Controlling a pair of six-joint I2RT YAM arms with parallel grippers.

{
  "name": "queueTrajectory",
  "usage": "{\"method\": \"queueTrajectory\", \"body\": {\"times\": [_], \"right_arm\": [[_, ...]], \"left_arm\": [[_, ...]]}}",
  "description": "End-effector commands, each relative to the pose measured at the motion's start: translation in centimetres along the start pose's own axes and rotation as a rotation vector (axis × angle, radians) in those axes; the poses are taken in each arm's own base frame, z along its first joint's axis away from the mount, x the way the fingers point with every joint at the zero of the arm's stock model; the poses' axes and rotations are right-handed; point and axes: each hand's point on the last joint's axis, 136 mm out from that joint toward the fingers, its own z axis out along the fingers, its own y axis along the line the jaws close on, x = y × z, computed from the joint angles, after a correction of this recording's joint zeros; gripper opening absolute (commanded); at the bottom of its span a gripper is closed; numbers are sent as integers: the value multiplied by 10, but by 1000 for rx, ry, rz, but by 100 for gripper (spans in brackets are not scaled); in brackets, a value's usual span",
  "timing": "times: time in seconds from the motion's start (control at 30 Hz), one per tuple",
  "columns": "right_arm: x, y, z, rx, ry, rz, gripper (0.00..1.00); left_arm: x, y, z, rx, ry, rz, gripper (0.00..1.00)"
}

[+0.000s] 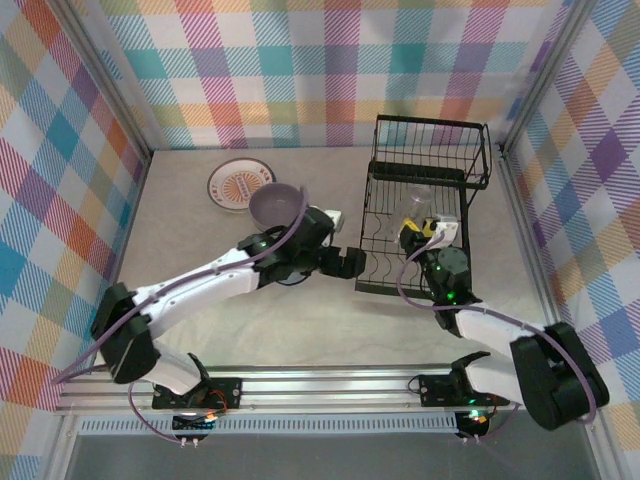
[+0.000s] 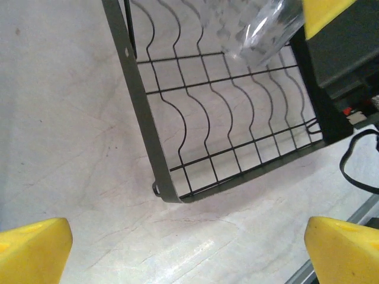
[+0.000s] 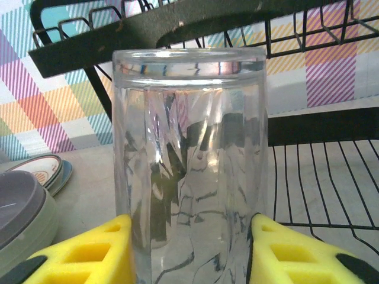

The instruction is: Unload the mixed dishes from the dish rack

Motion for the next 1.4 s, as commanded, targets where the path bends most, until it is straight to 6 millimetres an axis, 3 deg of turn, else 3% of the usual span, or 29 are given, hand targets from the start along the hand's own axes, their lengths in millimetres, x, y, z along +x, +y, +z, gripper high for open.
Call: {"method": "queueTrajectory", "body": {"times": [0.0, 0.13, 0.27, 0.47, 0.83, 0.9, 1.1, 1.17, 1.37], "right_arm": [[-7, 6, -6, -15, 29, 18, 17], [-13, 9, -18, -23, 51, 32, 17], [-16, 10, -27, -20, 87, 53, 16], [-18, 11, -34, -17, 127, 76, 17], [-7, 7, -28, 12, 185, 62, 22], [-4, 7, -27, 14, 201, 47, 29], [1, 16, -9, 6, 352, -77, 68], [4, 16, 0, 28, 451, -142, 74], [-5, 17, 23, 71, 534, -201, 84]], "left_arm": [[-15, 2, -33, 14, -122, 62, 100], [-25, 9, -64, 27, -281, 102, 100], [-26, 2, -78, 116, -410, 175, 100], [-23, -1, -82, 171, -497, 251, 100], [-19, 0, -80, 157, -474, 280, 100], [-18, 1, -81, 154, -473, 281, 100], [-14, 4, -77, 151, -465, 280, 100], [-12, 4, -76, 159, -464, 282, 100], [-9, 5, -79, 159, -467, 295, 100]]}}
